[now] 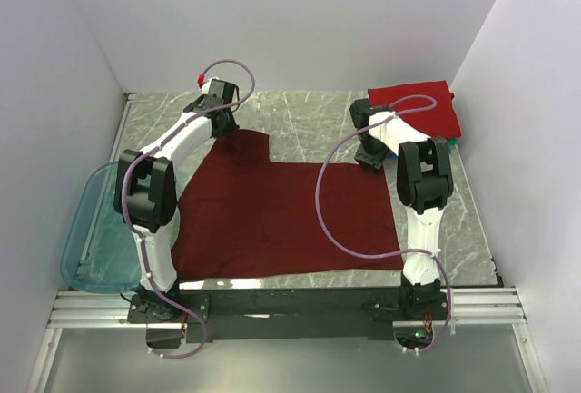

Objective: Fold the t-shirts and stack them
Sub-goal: Fold the tshirt

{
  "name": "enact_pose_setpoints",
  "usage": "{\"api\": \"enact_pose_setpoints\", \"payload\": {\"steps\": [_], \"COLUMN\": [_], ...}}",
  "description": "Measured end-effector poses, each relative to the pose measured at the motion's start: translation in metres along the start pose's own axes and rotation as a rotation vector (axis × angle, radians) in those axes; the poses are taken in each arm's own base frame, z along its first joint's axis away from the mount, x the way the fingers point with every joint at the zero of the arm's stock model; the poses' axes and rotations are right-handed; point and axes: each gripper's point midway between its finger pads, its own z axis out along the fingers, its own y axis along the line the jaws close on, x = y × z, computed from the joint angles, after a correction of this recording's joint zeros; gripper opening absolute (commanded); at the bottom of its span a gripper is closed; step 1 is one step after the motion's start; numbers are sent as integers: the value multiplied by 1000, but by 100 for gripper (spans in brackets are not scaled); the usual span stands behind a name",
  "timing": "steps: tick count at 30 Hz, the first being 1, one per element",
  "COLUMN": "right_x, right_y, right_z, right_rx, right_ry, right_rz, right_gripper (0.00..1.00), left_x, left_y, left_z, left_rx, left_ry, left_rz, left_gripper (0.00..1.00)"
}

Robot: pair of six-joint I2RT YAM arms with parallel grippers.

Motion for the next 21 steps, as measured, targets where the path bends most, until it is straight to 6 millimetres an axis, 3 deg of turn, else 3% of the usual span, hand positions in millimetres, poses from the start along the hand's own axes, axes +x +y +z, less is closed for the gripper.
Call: {"api": "enact_pose_setpoints", "payload": {"steps": [5, 9, 15, 21], "right_x": [3, 3, -2, 6], "right_y": [1, 3, 9, 2], "right_z": [1, 1, 3, -1], "right_rx": [-14, -23, -51, -111], "right_ry": [8, 8, -19, -46], "right_rz": [-6, -9, -12, -15], "right_gripper": [15, 0, 0, 0], "left_x": [-2, -4, -4, 6], "left_y": [0, 0, 4, 14], "left_z": [-2, -7, -18, -33], "left_rx": [3, 8, 13, 18], "left_ry": [-6, -13, -21, -19], "left_rz": [-3, -7, -11, -17], "left_gripper": [0, 0, 0, 0]}}
